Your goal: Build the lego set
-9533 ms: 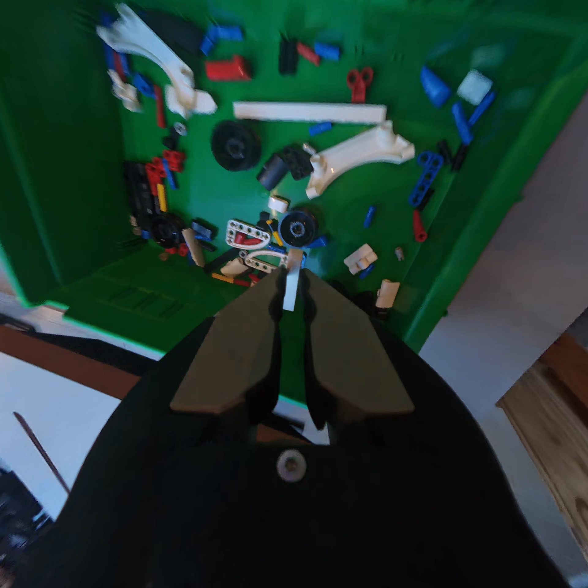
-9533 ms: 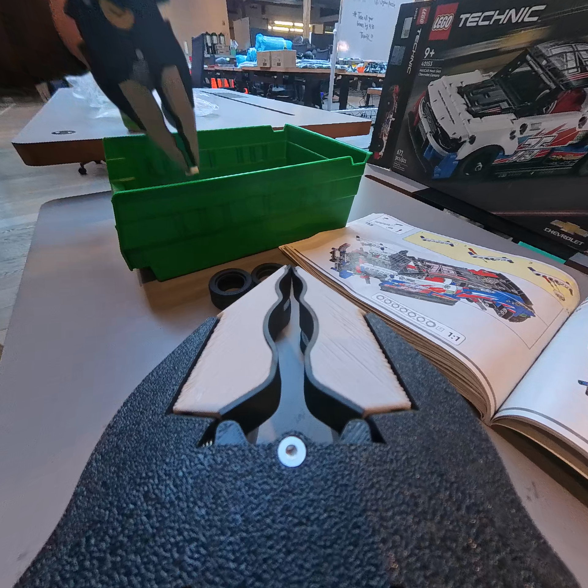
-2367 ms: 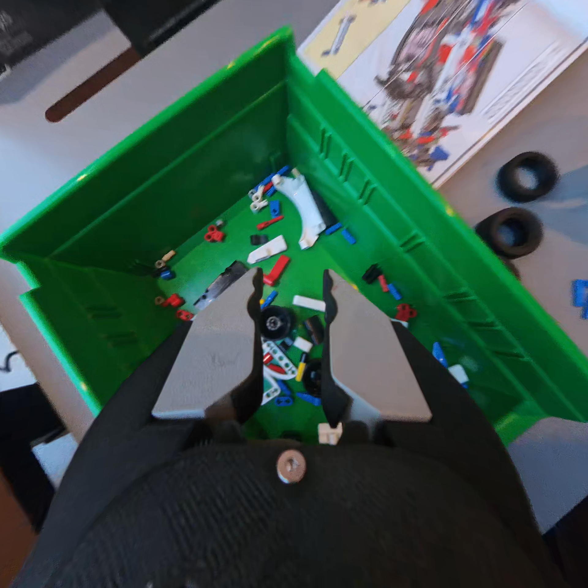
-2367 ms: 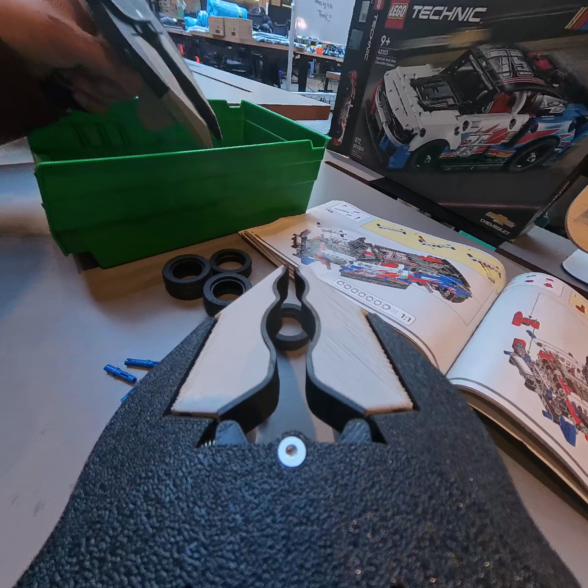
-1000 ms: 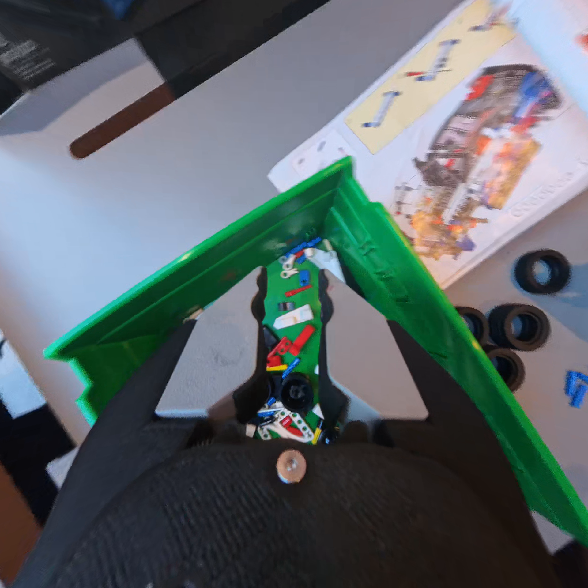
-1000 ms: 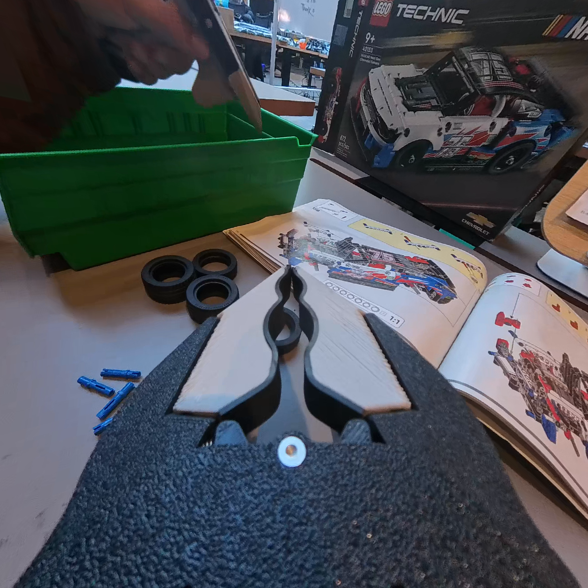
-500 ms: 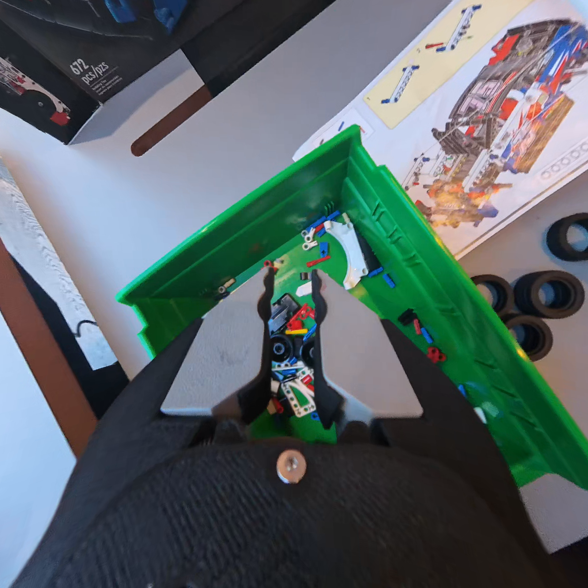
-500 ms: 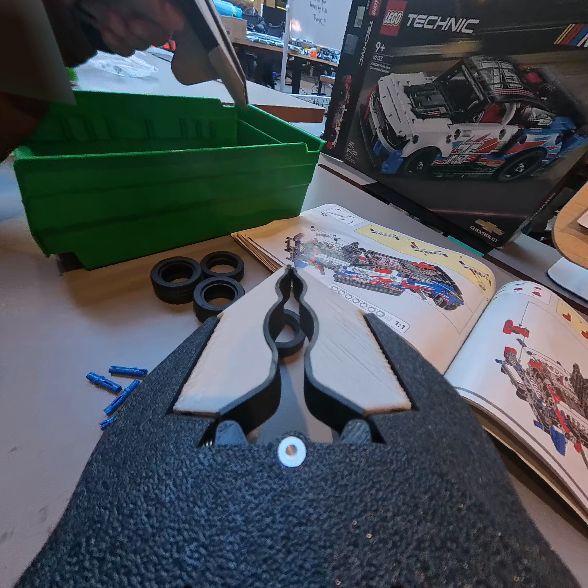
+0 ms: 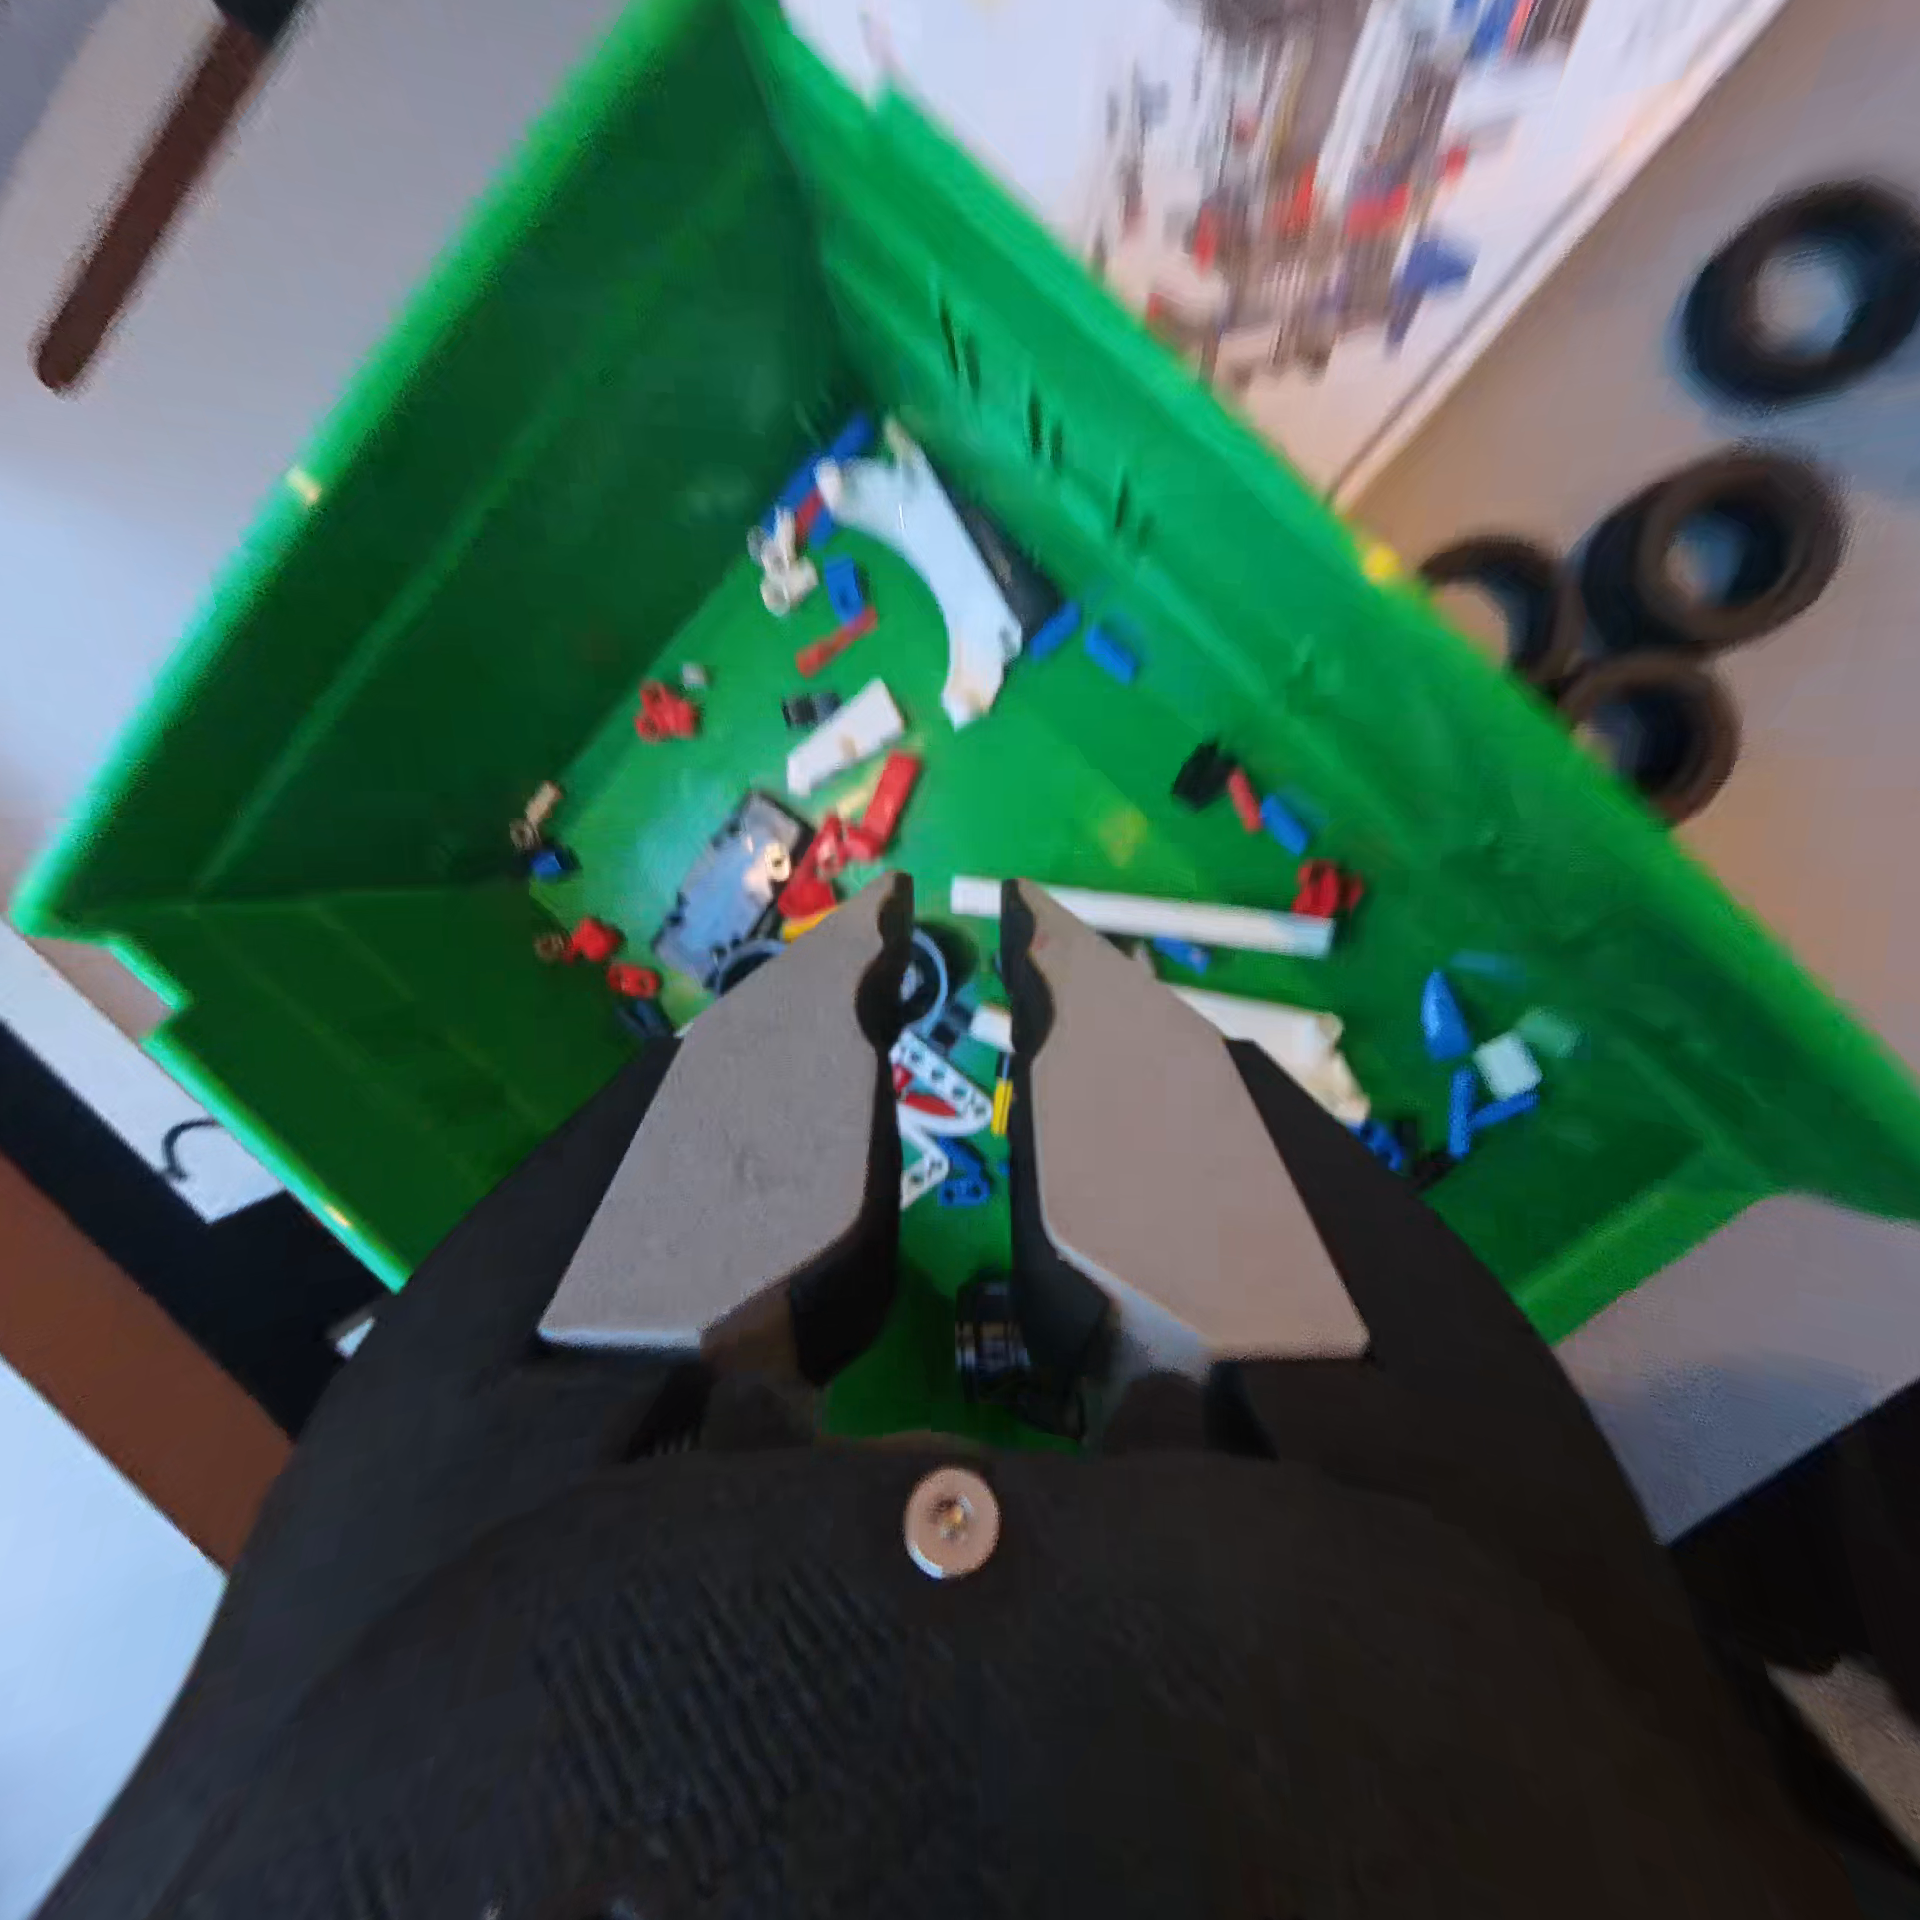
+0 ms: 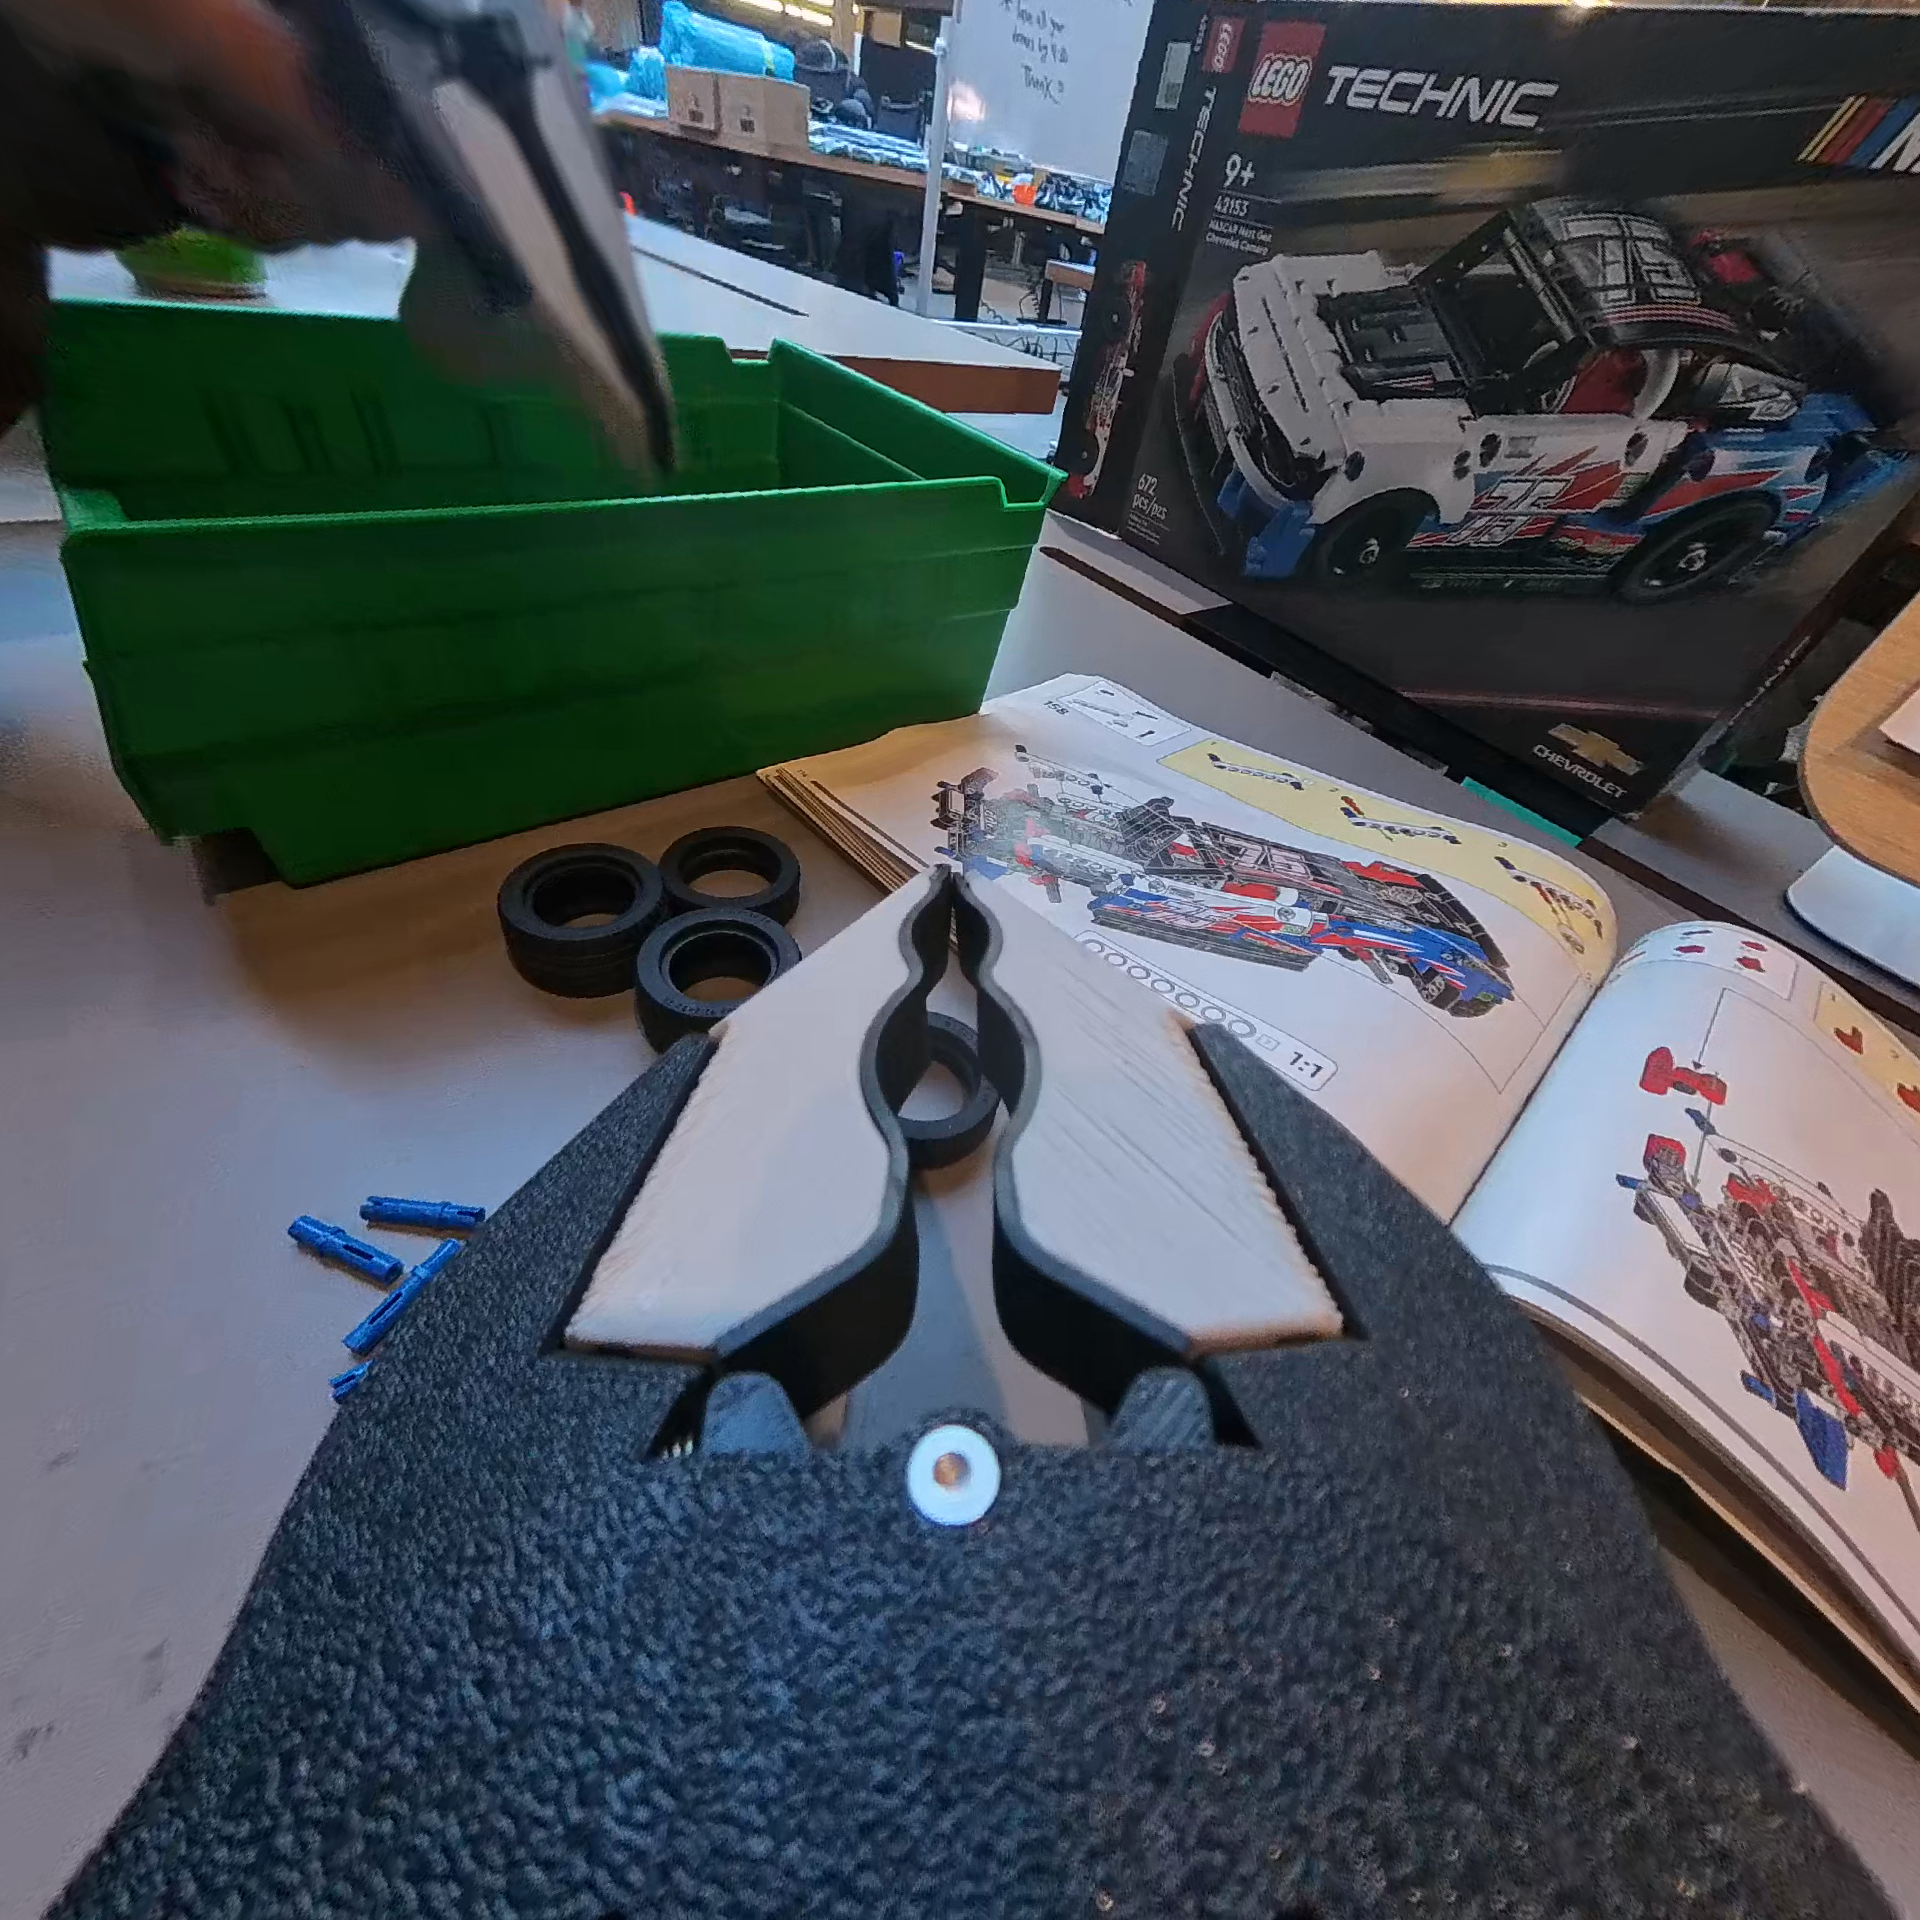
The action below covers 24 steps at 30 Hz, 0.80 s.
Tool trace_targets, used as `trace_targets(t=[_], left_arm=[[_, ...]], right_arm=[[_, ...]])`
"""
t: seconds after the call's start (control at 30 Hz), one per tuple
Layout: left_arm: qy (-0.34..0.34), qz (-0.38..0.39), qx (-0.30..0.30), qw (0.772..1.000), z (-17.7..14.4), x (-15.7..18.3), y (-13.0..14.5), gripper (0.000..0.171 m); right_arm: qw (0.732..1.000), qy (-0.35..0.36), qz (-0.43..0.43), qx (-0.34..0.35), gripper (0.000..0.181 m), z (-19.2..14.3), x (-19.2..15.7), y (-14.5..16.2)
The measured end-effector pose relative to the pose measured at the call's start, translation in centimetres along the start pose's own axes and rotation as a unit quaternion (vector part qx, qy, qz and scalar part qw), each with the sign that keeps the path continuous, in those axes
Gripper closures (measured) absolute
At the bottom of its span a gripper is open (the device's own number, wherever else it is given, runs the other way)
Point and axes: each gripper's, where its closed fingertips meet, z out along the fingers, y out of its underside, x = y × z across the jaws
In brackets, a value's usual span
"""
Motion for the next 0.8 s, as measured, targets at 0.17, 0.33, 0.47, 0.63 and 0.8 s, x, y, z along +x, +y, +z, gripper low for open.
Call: trace_targets(t=[0.17, 0.33, 0.47, 0.63, 0.8], left_arm=[[0.038, 0.045, -0.069, 0.996, 2.1, 1.5, 4.6, 0.162], [0.053, 0.079, -0.129, 0.987, 3.5, 1.3, 6.8, 0.163], [0.051, 0.098, -0.138, 0.984, 4.1, 1.2, 7.0, 0.158], [0.046, 0.117, -0.152, 0.980, 4.8, 1.1, 7.1, 0.159], [0.031, 0.122, -0.161, 0.979, 4.2, 0.6, 7.2, 0.158]], right_arm=[[1.000, -0.006, -0.001, 0.000, 0.181, 0.0, -0.2, 0.0], [1.000, -0.005, -0.003, 0.000, 0.181, 0.0, -0.2, 0.0], [1.000, -0.004, -0.004, 0.001, 0.181, 0.0, -0.2, 0.0], [1.000, -0.004, -0.005, 0.002, 0.181, 0.0, -0.2, 0.0], [1.000, -0.005, -0.005, 0.003, 0.181, 0.0, -0.2, -0.1]])
